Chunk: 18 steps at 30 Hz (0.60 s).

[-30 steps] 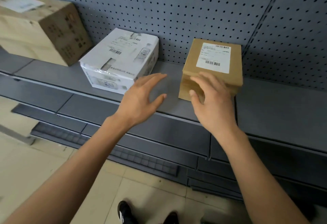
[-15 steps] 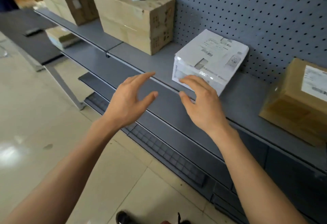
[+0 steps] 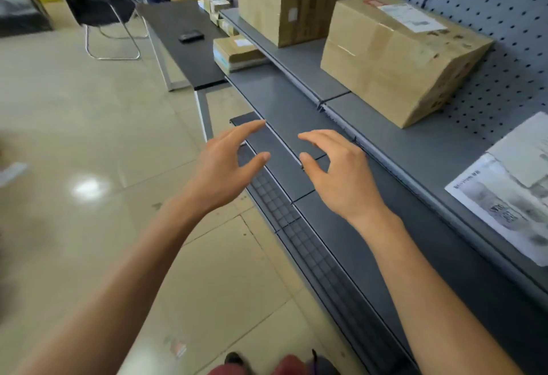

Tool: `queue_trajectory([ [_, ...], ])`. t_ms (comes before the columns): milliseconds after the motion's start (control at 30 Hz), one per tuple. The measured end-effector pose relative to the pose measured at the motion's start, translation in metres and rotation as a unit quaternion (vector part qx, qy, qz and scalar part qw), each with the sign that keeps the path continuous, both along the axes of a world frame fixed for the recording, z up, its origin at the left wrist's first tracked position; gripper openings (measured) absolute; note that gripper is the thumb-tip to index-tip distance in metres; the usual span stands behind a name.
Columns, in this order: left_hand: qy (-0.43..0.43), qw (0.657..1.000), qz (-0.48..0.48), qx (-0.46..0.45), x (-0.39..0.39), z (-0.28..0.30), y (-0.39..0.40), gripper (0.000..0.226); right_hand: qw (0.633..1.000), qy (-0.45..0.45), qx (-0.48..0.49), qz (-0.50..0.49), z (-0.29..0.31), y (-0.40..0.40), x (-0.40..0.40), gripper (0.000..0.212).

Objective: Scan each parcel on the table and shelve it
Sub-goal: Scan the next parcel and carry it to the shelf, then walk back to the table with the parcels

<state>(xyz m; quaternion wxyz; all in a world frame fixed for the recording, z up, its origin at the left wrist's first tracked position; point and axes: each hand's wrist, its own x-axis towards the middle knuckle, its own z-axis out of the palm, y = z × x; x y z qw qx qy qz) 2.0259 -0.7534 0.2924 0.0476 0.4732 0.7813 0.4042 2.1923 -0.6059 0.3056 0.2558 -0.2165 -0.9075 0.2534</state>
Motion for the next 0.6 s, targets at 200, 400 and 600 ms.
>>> queue_trajectory([
  [200,-0.026,0.998,0.059,-0.005,-0.055,-0.010,-0.007,0.053,0.998,-0.028,-0.028,0.056,-0.013,0.011,-0.073,0.031],
  [400,-0.032,0.992,0.118,-0.023,-0.120,-0.025,0.018,0.054,0.993,-0.025,-0.044,0.109,-0.023,0.053,-0.157,0.031],
  [600,-0.039,0.980,0.186,-0.052,-0.183,-0.030,0.042,0.056,0.986,-0.018,-0.063,0.154,-0.027,0.108,-0.238,0.032],
])
